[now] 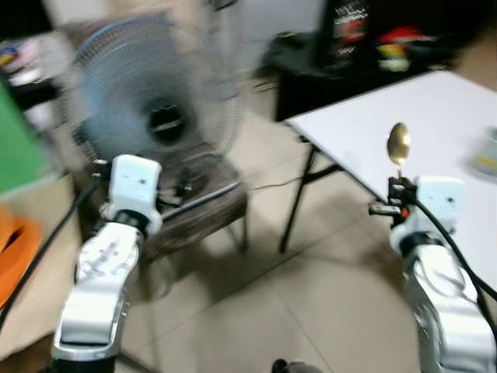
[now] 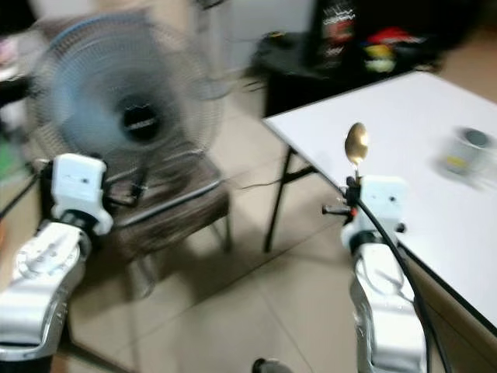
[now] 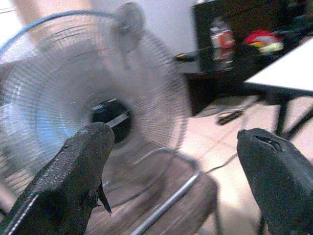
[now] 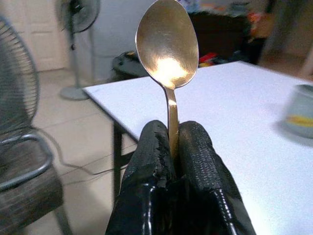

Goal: Setting the table

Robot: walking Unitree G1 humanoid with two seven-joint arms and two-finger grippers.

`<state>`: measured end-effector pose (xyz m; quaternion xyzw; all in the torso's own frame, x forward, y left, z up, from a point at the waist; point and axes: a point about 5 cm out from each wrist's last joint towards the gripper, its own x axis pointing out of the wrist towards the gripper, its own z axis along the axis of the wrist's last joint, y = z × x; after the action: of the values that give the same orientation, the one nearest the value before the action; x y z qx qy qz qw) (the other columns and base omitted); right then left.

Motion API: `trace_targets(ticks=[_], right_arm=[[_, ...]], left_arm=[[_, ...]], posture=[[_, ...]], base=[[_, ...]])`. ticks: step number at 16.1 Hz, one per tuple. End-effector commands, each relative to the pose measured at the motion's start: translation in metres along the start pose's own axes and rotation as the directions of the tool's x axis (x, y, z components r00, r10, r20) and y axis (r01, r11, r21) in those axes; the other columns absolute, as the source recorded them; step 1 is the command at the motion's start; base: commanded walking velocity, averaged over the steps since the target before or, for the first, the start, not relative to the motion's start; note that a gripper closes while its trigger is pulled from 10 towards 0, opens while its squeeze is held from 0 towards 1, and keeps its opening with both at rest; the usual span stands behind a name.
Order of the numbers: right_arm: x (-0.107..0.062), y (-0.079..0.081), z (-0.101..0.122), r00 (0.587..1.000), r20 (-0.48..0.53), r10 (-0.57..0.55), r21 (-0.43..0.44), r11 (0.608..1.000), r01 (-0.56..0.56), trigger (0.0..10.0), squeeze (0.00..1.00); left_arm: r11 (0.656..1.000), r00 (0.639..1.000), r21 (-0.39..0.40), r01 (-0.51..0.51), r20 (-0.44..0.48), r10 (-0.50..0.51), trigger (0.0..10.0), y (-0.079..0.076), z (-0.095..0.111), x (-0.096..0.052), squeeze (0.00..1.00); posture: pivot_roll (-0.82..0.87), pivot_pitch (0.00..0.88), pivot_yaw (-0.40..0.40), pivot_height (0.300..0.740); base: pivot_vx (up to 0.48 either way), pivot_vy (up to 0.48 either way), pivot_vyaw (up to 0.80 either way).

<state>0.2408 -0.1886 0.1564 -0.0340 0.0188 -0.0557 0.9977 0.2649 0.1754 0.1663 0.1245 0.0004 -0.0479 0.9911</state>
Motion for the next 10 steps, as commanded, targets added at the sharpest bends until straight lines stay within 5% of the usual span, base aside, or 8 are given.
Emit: trace_targets(ticks=[1,6,8,10], right_arm=[[-0.004,0.005,0.005,0.999,0.018,0.035,-0.003,0.999,-0.035,10.0,0.0],[-0.001,0.011,-0.012,0.994,-0.073,0.087,0.081,0.993,-0.081,10.0,0.0],[0.006,0.022,-0.012,0.994,-0.071,0.085,0.121,0.99,-0.076,10.0,0.0],[0.012,0.036,-0.008,0.987,-0.067,0.143,0.073,0.988,-0.138,10.0,0.0]], left_arm=[[1.0,1.0,0.009,-0.009,-0.006,0.009,10.0,0.002,-0.003,0.0,0.0],[0.997,0.998,-0.035,-0.067,-0.019,0.066,10.0,0.011,-0.003,-0.007,0.0],[0.996,0.997,-0.047,-0.071,-0.011,0.07,10.0,0.014,-0.001,-0.01,0.0],[0.995,0.998,-0.074,-0.064,-0.004,0.064,10.0,0.017,0.001,-0.007,0.0]], posture=[[0.09,0.0,0.031,0.74],[0.17,0.0,-0.029,0.74],[0.17,0.0,-0.033,0.74],[0.17,0.0,-0.024,0.74]], base=[[0.0,0.0,-0.77],[0.0,0.0,-0.8],[0.129,0.0,0.0],[0.315,0.0,0.0]])
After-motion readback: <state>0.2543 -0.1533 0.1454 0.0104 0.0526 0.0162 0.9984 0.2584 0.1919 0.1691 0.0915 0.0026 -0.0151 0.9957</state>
